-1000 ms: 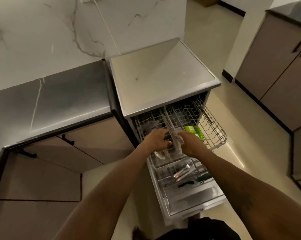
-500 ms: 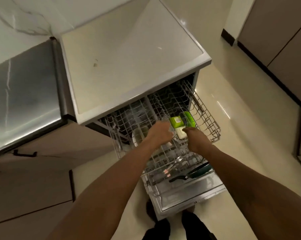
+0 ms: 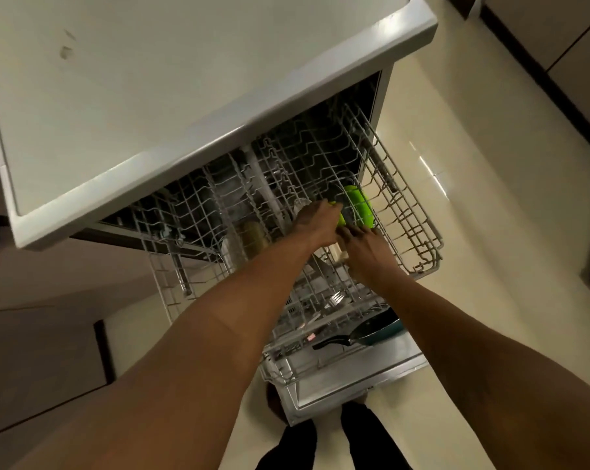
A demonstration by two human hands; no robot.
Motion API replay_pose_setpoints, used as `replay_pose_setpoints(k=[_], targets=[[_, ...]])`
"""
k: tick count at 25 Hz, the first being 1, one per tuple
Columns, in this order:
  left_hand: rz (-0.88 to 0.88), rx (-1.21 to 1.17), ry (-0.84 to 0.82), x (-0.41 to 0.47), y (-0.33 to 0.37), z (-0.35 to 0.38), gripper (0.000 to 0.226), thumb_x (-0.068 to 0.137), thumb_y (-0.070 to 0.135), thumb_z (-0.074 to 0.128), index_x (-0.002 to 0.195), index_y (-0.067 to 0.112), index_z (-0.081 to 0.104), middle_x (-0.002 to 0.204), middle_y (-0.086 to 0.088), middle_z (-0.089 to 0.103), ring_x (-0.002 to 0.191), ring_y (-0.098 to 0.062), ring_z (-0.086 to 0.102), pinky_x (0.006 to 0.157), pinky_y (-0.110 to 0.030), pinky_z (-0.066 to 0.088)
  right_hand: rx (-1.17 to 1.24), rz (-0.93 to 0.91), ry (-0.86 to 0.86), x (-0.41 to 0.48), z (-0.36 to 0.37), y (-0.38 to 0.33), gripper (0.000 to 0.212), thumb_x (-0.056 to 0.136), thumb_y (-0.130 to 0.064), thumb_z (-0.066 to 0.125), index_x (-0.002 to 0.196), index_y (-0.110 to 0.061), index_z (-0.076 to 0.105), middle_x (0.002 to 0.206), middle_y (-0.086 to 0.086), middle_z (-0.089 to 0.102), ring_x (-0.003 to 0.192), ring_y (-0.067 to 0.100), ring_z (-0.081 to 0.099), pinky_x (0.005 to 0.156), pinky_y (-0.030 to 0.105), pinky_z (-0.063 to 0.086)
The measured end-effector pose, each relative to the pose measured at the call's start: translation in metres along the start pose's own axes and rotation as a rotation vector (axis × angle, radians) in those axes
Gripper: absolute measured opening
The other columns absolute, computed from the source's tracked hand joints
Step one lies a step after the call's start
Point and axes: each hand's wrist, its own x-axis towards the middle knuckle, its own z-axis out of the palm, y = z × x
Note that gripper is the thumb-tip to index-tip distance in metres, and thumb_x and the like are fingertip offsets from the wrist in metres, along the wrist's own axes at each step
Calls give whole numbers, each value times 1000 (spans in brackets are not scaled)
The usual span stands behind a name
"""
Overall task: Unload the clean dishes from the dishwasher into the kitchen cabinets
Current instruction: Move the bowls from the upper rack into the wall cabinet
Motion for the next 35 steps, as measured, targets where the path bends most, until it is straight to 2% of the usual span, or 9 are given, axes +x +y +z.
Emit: replay_pose_setpoints(k=[2, 5, 9, 15, 20, 23, 27, 32, 35], targets=[[18, 41, -7, 2, 0, -6, 66, 83, 24, 76, 142, 16, 46, 131, -16, 55, 113, -37, 61, 86, -44, 56, -54, -11, 12, 2, 2, 1, 74, 85, -30, 72, 148, -25, 35, 150, 6, 43, 135, 25, 43, 112, 45, 37], [56, 131, -28, 1, 0, -18, 67, 80, 30, 80, 137, 14, 48, 128, -17, 54, 112, -37, 60, 86, -43, 55, -96, -26, -29, 4, 3, 2, 82, 81, -38, 75, 150, -26, 32, 152, 6, 38, 137, 26, 40, 113, 49, 35], [55, 133, 21, -14, 3, -29, 65, 75, 31, 81, 130, 14, 50, 121, -14, 56, 109, -36, 60, 80, -41, 52, -43, -21, -36, -1, -2, 2, 84, 77, -34, 76, 148, -20, 33, 144, 5, 53, 135, 26, 49, 119, 52, 26], [-27, 11, -23, -87, -20, -70, 95, 74, 20, 77, 153, 18, 24, 125, -15, 51, 105, -33, 59, 77, -37, 55, 163, 34, 26, -39, -60, -13, 80, 75, -42, 81, 140, -22, 39, 125, 7, 64, 109, 30, 62, 92, 42, 54], [-72, -17, 59, -178, -35, -96, 71, 68, 22, 76, 132, 14, 47, 99, -9, 60, 89, -29, 64, 69, -37, 56, 229, 25, 91, -79, -122, -45, 81, 68, -46, 84, 137, -23, 48, 119, 5, 67, 106, 27, 63, 83, 39, 56], [-100, -70, 121, -229, -45, -101, 71, 67, 23, 74, 132, 17, 47, 98, -6, 59, 87, -27, 62, 62, -34, 53, 205, -16, 112, -101, -148, -71, 82, 69, -43, 84, 139, -20, 48, 119, 6, 67, 108, 27, 62, 84, 38, 54], [-153, -84, 239, -288, -66, -106, 63, 61, 28, 75, 119, 18, 51, 98, -4, 56, 86, -24, 58, 66, -39, 57, 138, -60, 135, -128, -177, -110, 79, 72, -45, 82, 139, -22, 46, 118, 6, 66, 108, 27, 61, 83, 36, 51], [-164, -153, 357, -366, -113, -98, 51, 59, 34, 78, 101, 23, 50, 86, 4, 56, 77, -17, 55, 60, -39, 58, 81, -119, 214, -155, -204, -185, 76, 72, -49, 79, 137, -22, 52, 120, 5, 67, 108, 26, 62, 81, 35, 51], [-154, -179, 440, -427, -143, -88, 52, 61, 34, 80, 103, 25, 52, 89, 6, 58, 77, -15, 58, 63, -38, 59, 76, -141, 281, -174, -217, -247, 74, 71, -49, 78, 135, -23, 55, 119, 5, 67, 109, 28, 63, 81, 36, 52]])
